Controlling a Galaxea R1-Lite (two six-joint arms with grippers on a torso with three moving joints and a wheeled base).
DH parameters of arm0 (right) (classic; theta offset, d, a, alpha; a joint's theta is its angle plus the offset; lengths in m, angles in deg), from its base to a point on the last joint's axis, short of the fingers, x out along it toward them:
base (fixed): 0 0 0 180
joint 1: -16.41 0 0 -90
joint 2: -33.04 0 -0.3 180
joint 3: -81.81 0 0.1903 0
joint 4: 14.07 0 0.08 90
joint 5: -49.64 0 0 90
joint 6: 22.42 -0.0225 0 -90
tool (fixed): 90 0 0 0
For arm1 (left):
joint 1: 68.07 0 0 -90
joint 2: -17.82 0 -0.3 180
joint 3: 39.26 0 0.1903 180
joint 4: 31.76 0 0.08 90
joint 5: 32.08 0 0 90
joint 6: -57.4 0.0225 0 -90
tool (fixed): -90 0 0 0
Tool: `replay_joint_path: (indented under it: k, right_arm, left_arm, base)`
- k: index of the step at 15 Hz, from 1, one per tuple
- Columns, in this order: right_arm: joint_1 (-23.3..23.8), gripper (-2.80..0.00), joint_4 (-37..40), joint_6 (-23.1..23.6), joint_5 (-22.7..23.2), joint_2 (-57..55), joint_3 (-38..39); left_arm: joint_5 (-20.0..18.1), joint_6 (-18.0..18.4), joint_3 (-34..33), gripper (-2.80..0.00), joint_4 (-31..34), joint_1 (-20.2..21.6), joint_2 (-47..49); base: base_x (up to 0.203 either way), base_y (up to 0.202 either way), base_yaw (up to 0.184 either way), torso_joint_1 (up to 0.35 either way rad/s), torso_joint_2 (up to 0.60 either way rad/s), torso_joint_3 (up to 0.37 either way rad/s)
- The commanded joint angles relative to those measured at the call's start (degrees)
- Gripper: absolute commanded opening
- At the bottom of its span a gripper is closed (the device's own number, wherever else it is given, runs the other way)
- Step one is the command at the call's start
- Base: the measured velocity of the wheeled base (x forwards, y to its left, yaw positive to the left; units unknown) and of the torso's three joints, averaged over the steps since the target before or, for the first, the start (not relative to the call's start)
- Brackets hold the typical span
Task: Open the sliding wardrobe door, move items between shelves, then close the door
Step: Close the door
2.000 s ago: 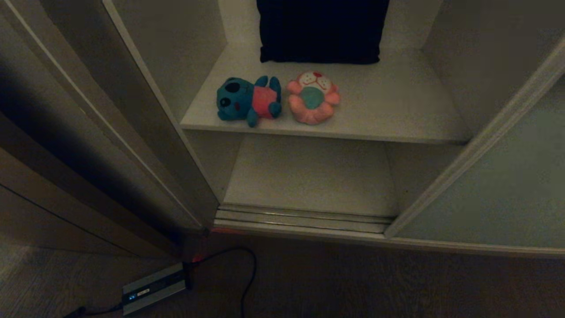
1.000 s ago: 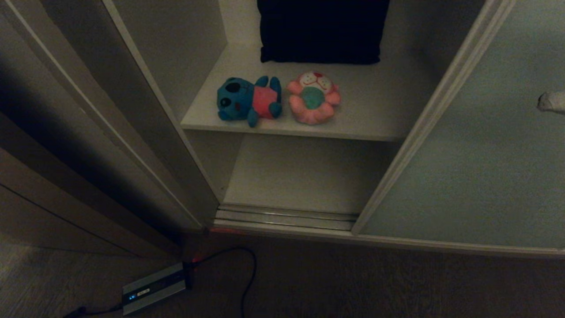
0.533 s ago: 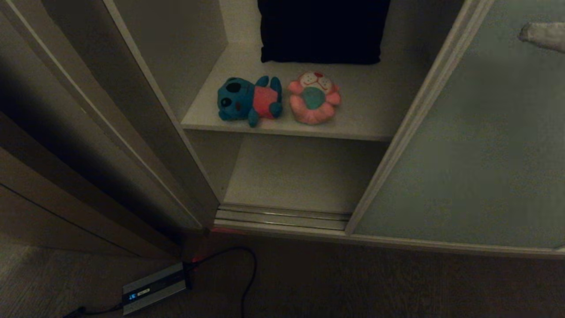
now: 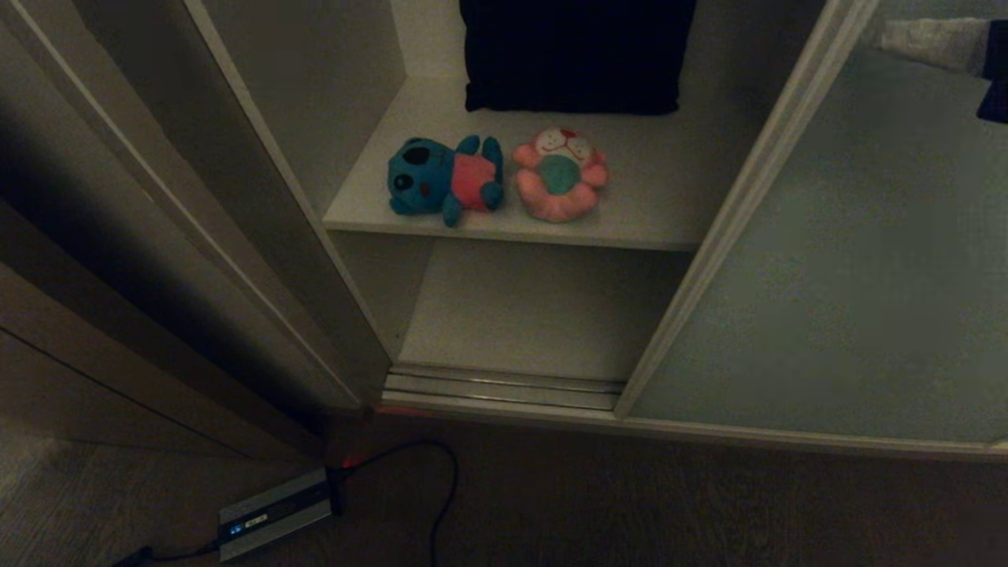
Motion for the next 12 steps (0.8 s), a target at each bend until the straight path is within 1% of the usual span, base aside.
replay_joint_path:
  k: [1,2,7,8,10,12]
  right_arm:
    - [-0.03,-2.8,-0.19,0.01,-0.69,-3.05,-1.63]
    - [0.03,-2.8,0.21,-0.06,-1.56,-3.76,-2.43]
    - [-0.2,-2.8,-0.3,-0.1,-2.12,-5.48,-3.13]
    - [-1.25,-2.8,-0.1,-0.05,-2.51,-5.62,-3.42]
    - [-5.58,-2.8,-0.11,0.06,-4.09,-6.0,-3.56]
    - [-9.61,-2.8,-0.4,0.65,-7.67,-8.2,-4.46]
  left_arm:
    - [-0.02,0.01,0.0,-2.8,-0.01,0.0,0.07]
    - [-0.02,0.01,0.0,-2.8,-0.01,0.0,0.07]
    - [-0.02,0.01,0.0,-2.8,-0.01,0.0,0.07]
    - [-0.02,0.01,0.0,-2.8,-0.01,0.0,0.07]
    - [-0.02,0.01,0.0,-2.8,-0.01,0.0,0.07]
    - [-0.02,0.01,0.0,-2.8,-0.01,0.0,0.07]
  base:
    - [0.0,0.0,0.0,0.0,0.0,0.0]
    - [0.0,0.0,0.0,0.0,0.0,0.0]
    - [0.0,0.0,0.0,0.0,0.0,0.0]
    - [0.0,0.0,0.0,0.0,0.0,0.0]
    - [0.0,0.0,0.0,0.0,0.0,0.0]
    - [0.0,0.0,0.0,0.0,0.0,0.0]
